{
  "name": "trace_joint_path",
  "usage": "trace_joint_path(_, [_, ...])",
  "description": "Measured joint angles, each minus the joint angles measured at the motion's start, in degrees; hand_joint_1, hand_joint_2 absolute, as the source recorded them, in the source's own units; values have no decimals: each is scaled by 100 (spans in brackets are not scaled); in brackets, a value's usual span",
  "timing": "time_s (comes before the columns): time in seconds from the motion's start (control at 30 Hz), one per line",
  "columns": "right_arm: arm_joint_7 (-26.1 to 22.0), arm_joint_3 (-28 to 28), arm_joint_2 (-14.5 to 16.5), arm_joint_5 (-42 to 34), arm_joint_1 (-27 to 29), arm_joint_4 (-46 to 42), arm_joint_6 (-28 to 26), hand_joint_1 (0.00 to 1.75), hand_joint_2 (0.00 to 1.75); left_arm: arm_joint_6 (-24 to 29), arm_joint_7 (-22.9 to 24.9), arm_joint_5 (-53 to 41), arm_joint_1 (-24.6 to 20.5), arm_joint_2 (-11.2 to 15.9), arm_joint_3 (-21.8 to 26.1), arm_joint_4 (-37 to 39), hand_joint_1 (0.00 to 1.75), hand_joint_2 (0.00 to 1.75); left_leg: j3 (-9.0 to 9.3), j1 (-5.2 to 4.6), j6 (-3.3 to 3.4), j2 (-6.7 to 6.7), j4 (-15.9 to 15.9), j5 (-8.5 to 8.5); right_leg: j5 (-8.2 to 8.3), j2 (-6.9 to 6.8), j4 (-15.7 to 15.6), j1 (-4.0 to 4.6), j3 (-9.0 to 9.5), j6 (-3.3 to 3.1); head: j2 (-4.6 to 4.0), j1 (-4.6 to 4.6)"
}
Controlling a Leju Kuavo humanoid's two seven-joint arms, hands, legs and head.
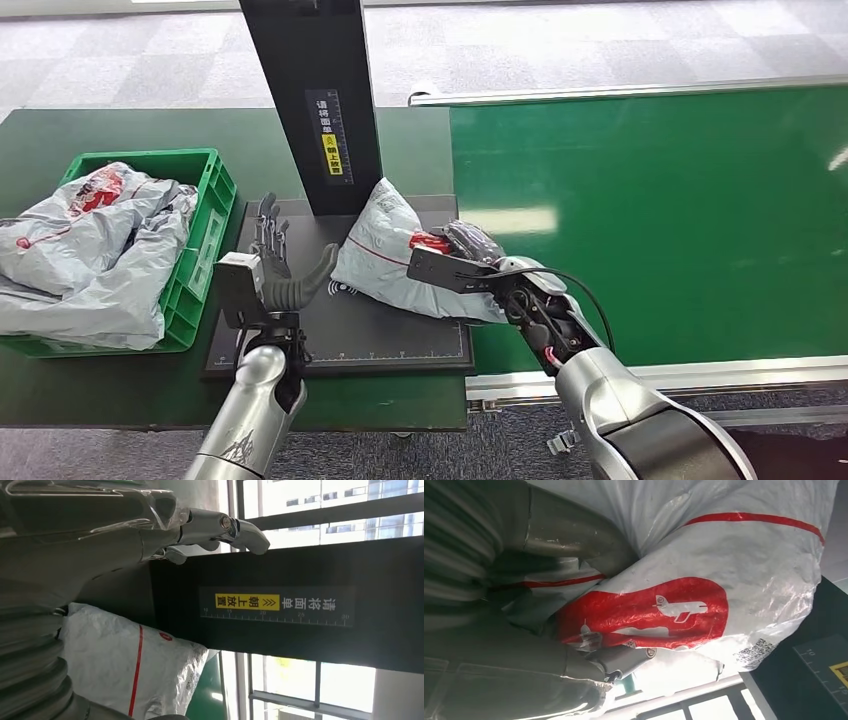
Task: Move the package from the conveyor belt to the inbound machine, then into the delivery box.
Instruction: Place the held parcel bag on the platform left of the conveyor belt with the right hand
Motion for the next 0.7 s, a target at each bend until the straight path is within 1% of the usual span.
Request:
trace_joint_path(0.07, [-178,-1,-3,-84,14,26,-205,172,175,-32,1,41,-38,-19,-45,71,0,175,0,0,0,0,0,0,0,0,0,0,0,0,0,1])
trace_joint_path(0.13, [-506,-14,-4,-225,51,34,-556,160,175,-48,-1,74,-71,-36,-88,136,0,175,-1,0,0,1,0,0,0,0,0,0,-1,0,0,0])
trace_joint_path(0.17, [-689,-33,-3,-309,75,33,-744,136,175,-47,-2,87,-87,-45,-110,163,0,175,-1,0,0,0,0,0,0,0,0,0,-1,0,0,-1])
trace_joint_path(0.2, [-865,-63,0,-408,103,30,-911,96,175,-46,-3,102,-103,-53,-134,188,0,175,-2,0,0,-1,0,0,0,0,0,0,-1,0,0,-1])
trace_joint_path(0.27, [-1148,-150,12,-619,154,12,-1128,21,175,-43,-7,132,-134,-69,-181,233,0,175,-2,0,0,-1,0,0,0,0,0,0,0,0,0,-1])
trace_joint_path(0.3, [-1227,-193,22,-708,175,1,-1169,1,175,-43,-8,141,-148,-75,-203,252,0,175,-2,0,0,0,0,0,0,0,0,0,0,0,0,0])
trace_joint_path(0.57, [-1317,-483,136,-1121,276,-83,-964,0,175,-48,15,144,-207,-86,-282,332,0,175,-2,0,0,0,0,0,0,0,0,0,0,0,-2,1])
trace_joint_path(0.7, [-1495,-613,183,-1376,330,-221,-760,0,175,-34,21,152,-208,-86,-275,338,0,175,-2,0,0,0,0,0,0,0,0,0,1,0,0,1])
